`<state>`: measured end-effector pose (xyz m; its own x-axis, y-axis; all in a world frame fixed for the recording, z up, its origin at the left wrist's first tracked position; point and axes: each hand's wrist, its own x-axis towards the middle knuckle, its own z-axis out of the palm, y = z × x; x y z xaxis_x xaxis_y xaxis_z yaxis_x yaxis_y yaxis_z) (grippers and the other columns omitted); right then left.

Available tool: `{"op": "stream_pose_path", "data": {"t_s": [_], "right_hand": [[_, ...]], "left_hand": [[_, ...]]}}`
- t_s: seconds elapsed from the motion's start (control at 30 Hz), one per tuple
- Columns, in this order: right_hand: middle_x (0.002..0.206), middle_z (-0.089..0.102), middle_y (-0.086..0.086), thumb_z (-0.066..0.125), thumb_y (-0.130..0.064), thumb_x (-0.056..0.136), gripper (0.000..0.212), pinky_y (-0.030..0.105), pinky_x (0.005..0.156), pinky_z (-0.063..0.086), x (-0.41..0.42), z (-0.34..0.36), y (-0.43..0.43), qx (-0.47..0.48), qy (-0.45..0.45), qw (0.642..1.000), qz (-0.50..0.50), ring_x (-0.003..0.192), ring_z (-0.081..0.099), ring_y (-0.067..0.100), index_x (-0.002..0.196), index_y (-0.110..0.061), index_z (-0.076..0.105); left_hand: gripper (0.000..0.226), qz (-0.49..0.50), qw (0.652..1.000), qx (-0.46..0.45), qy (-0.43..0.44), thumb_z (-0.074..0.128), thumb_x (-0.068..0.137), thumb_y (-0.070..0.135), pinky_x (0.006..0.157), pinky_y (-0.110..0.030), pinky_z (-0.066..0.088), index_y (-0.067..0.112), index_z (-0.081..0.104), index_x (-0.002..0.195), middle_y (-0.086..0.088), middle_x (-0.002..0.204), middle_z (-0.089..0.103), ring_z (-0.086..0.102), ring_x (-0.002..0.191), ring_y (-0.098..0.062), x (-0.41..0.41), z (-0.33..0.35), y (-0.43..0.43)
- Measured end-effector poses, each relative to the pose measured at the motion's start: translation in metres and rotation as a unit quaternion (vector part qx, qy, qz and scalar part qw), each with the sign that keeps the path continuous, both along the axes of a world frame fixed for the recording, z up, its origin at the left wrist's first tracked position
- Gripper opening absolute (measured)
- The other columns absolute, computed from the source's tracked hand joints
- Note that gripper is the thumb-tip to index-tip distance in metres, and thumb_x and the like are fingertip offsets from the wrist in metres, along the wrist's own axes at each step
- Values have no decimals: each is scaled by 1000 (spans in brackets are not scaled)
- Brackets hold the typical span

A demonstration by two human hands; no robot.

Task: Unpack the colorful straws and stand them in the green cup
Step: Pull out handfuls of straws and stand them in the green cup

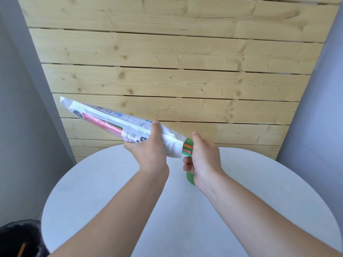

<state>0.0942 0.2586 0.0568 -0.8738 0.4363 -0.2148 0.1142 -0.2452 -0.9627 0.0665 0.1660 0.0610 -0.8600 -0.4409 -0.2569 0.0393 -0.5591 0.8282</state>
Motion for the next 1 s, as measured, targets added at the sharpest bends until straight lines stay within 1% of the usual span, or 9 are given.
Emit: {"op": "stream_pose_path", "data": {"t_s": [0.07, 0.13, 0.23, 0.3, 0.37, 0.47, 0.57, 0.83, 1.0], "right_hand": [[63, 59, 2, 57, -35, 97, 27, 25, 41, 41, -2, 1, -1, 10, 13, 1000, -15, 39, 47, 16, 81, -13, 56], [61, 58, 3, 56, -31, 99, 29, 24, 40, 39, -5, 0, 3, 26, 24, 999, -32, 38, 45, 15, 77, -12, 55], [53, 49, 3, 54, -33, 100, 31, 22, 37, 32, -7, -4, 11, 33, 30, 998, -55, 38, 39, 16, 79, -11, 53], [44, 42, 0, 54, -35, 100, 32, 23, 37, 29, -7, -6, 17, 23, 30, 997, -65, 34, 35, 15, 79, -11, 51], [37, 41, -5, 57, -40, 98, 34, 26, 41, 27, -6, -6, 21, 8, 25, 997, -66, 32, 35, 12, 79, -13, 49], [47, 47, 0, 64, -41, 95, 34, 21, 37, 28, -4, -7, 19, -13, 32, 998, -52, 34, 37, 13, 82, -12, 50], [56, 51, 7, 67, -34, 94, 29, 16, 33, 29, -4, -7, 13, -1, 33, 998, -49, 30, 39, 12, 85, -9, 56], [47, 54, -3, 79, -32, 86, 28, 24, 40, 41, -9, -4, 22, -24, 36, 998, -50, 35, 45, 8, 80, -14, 58], [64, 60, 2, 81, -25, 84, 26, 22, 44, 45, -11, -1, 19, -33, 33, 999, -15, 38, 51, 7, 84, -13, 58]], "left_hand": [[70, -14, 1000, -3, -5, 84, 84, 34, 73, -19, 49, 30, 36, 135, 14, 113, 65, 66, 93, 1, 1, 0, 7], [73, -19, 1000, -3, -5, 85, 84, 34, 75, -19, 50, 29, 37, 138, 13, 115, 66, 67, 94, 1, -2, 0, 9], [72, -9, 1000, -2, -9, 85, 83, 34, 83, -23, 53, 30, 38, 138, 14, 115, 66, 67, 95, 0, -8, -4, 6], [67, -4, 1000, 5, -17, 86, 82, 35, 92, -30, 56, 31, 40, 131, 14, 112, 66, 69, 96, -6, -12, -8, 2], [70, -5, 999, 14, -30, 87, 80, 38, 100, -39, 58, 29, 41, 133, 9, 115, 69, 72, 104, -14, -16, -12, 1], [81, -3, 999, 27, -42, 88, 77, 39, 103, -45, 57, 25, 39, 140, 5, 122, 70, 73, 108, -18, -19, -16, 1], [80, 3, 998, 29, -50, 87, 76, 39, 102, -46, 57, 25, 39, 139, 4, 121, 69, 72, 108, -20, -20, -16, 2], [75, 26, 997, 37, -60, 85, 76, 41, 102, -46, 57, 26, 37, 132, 5, 120, 66, 71, 108, -21, -30, -16, -20], [82, 21, 997, 46, -65, 85, 77, 40, 101, -45, 57, 23, 37, 141, 4, 122, 65, 70, 108, -20, -28, -16, -19]]}}
